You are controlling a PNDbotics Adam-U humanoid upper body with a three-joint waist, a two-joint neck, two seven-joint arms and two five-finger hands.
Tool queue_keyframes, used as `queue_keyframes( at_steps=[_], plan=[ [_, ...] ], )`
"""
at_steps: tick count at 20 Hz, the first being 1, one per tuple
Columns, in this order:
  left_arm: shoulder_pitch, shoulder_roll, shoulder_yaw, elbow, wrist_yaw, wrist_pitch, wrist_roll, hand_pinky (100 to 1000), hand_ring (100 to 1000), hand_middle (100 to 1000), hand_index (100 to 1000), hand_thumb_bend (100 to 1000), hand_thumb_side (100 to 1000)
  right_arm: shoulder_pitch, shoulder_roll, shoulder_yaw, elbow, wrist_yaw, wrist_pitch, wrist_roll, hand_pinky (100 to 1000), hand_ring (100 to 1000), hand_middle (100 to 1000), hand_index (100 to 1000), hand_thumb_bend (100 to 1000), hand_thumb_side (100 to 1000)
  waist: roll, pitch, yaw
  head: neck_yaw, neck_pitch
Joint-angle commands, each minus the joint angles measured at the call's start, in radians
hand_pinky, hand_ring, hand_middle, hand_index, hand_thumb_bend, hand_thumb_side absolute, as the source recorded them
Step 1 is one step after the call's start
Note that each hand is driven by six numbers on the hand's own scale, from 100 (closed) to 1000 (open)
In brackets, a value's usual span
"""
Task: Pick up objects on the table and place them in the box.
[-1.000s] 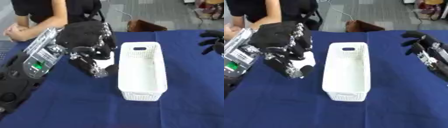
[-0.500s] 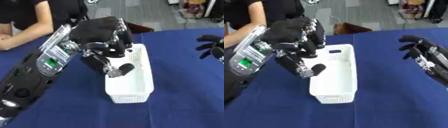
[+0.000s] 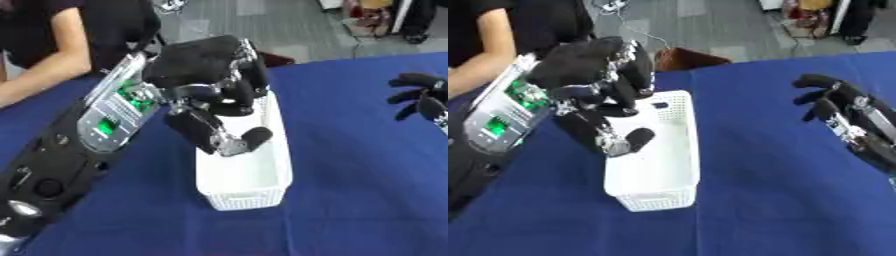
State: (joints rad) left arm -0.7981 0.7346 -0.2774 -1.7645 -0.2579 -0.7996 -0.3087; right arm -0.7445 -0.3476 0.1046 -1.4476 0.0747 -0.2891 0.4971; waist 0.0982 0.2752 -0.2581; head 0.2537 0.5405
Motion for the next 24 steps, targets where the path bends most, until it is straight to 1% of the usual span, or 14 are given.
queue_keyframes(
  at_steps=[1, 6, 7, 8, 11, 12, 15, 17, 19, 20, 21, 22, 23, 24],
  plan=[
    [-0.015, 0.014, 0.015, -0.009, 0.009, -0.107, -0.108, 100, 100, 100, 100, 100, 399, -0.017, -0.007, -0.003, -0.010, 0.003, -0.003, 0.002, 617, 771, 856, 946, 126, 829, -0.004, -0.022, -0.001, 0.005, -0.015],
    [-0.010, 0.012, 0.023, -0.016, 0.008, -0.107, -0.072, 100, 100, 100, 100, 100, 427, -0.014, -0.011, -0.009, -0.007, 0.005, -0.001, -0.002, 615, 772, 859, 958, 122, 830, -0.004, -0.017, -0.001, 0.006, -0.014],
    [-0.008, 0.011, 0.026, -0.019, 0.009, -0.107, -0.052, 100, 100, 100, 100, 100, 417, -0.013, -0.012, -0.012, -0.007, 0.005, -0.001, -0.004, 615, 772, 858, 952, 123, 830, -0.003, -0.016, -0.001, 0.005, -0.014],
    [-0.008, 0.009, 0.029, -0.021, 0.008, -0.107, -0.030, 100, 100, 100, 100, 100, 431, -0.013, -0.013, -0.014, -0.007, 0.005, 0.000, -0.008, 614, 779, 867, 1000, 113, 831, -0.003, -0.015, -0.002, 0.006, -0.014],
    [-0.006, 0.004, 0.037, -0.015, -0.017, -0.107, 0.062, 100, 100, 100, 100, 100, 441, -0.015, -0.015, -0.021, -0.010, 0.008, 0.003, -0.025, 615, 784, 874, 1000, 108, 830, -0.002, -0.010, -0.010, 0.008, -0.017],
    [-0.006, 0.001, 0.035, -0.008, -0.031, -0.107, 0.089, 100, 100, 100, 100, 100, 485, -0.018, -0.015, -0.023, -0.011, 0.013, 0.004, -0.033, 649, 846, 928, 1000, 100, 821, -0.001, -0.007, -0.015, 0.009, -0.019],
    [-0.008, -0.012, 0.032, 0.033, -0.077, -0.107, 0.169, 100, 100, 100, 100, 100, 501, -0.027, -0.012, -0.032, -0.021, 0.037, 0.003, -0.076, 680, 888, 964, 1000, 100, 808, 0.000, 0.002, -0.034, 0.016, -0.028],
    [-0.011, -0.017, 0.033, 0.062, -0.119, -0.107, 0.208, 100, 100, 100, 100, 100, 439, -0.032, -0.010, -0.036, -0.030, 0.049, -0.001, -0.115, 703, 903, 973, 1000, 100, 800, 0.001, 0.007, -0.044, 0.020, -0.032],
    [-0.013, -0.021, 0.030, 0.079, -0.169, -0.107, 0.237, 100, 100, 100, 179, 100, 341, -0.037, -0.009, -0.036, -0.041, 0.062, -0.007, -0.146, 749, 919, 978, 1000, 100, 792, 0.002, 0.010, -0.053, 0.023, -0.034],
    [-0.013, -0.024, 0.024, 0.085, -0.192, -0.107, 0.245, 100, 100, 152, 256, 100, 307, -0.039, -0.008, -0.036, -0.046, 0.071, -0.011, -0.158, 773, 924, 980, 1000, 100, 788, 0.002, 0.011, -0.055, 0.023, -0.035],
    [-0.013, -0.025, 0.019, 0.088, -0.219, -0.107, 0.244, 100, 136, 243, 336, 100, 290, -0.041, -0.007, -0.036, -0.051, 0.079, -0.015, -0.169, 791, 926, 980, 1000, 100, 785, 0.002, 0.013, -0.058, 0.024, -0.035],
    [-0.012, -0.027, 0.015, 0.091, -0.244, -0.107, 0.244, 192, 336, 409, 479, 100, 266, -0.043, -0.006, -0.035, -0.054, 0.086, -0.018, -0.178, 817, 930, 980, 1000, 100, 781, 0.002, 0.013, -0.059, 0.025, -0.036],
    [-0.009, -0.026, 0.009, 0.097, -0.277, -0.107, 0.229, 390, 467, 523, 585, 100, 253, -0.045, -0.005, -0.035, -0.059, 0.092, -0.022, -0.186, 822, 928, 979, 1000, 100, 780, 0.001, 0.015, -0.061, 0.026, -0.037],
    [-0.007, -0.029, 0.006, 0.103, -0.303, -0.107, 0.217, 455, 524, 576, 625, 100, 251, -0.045, -0.004, -0.034, -0.062, 0.098, -0.025, -0.192, 822, 928, 979, 1000, 100, 780, 0.001, 0.015, -0.062, 0.026, -0.037]
  ],
)
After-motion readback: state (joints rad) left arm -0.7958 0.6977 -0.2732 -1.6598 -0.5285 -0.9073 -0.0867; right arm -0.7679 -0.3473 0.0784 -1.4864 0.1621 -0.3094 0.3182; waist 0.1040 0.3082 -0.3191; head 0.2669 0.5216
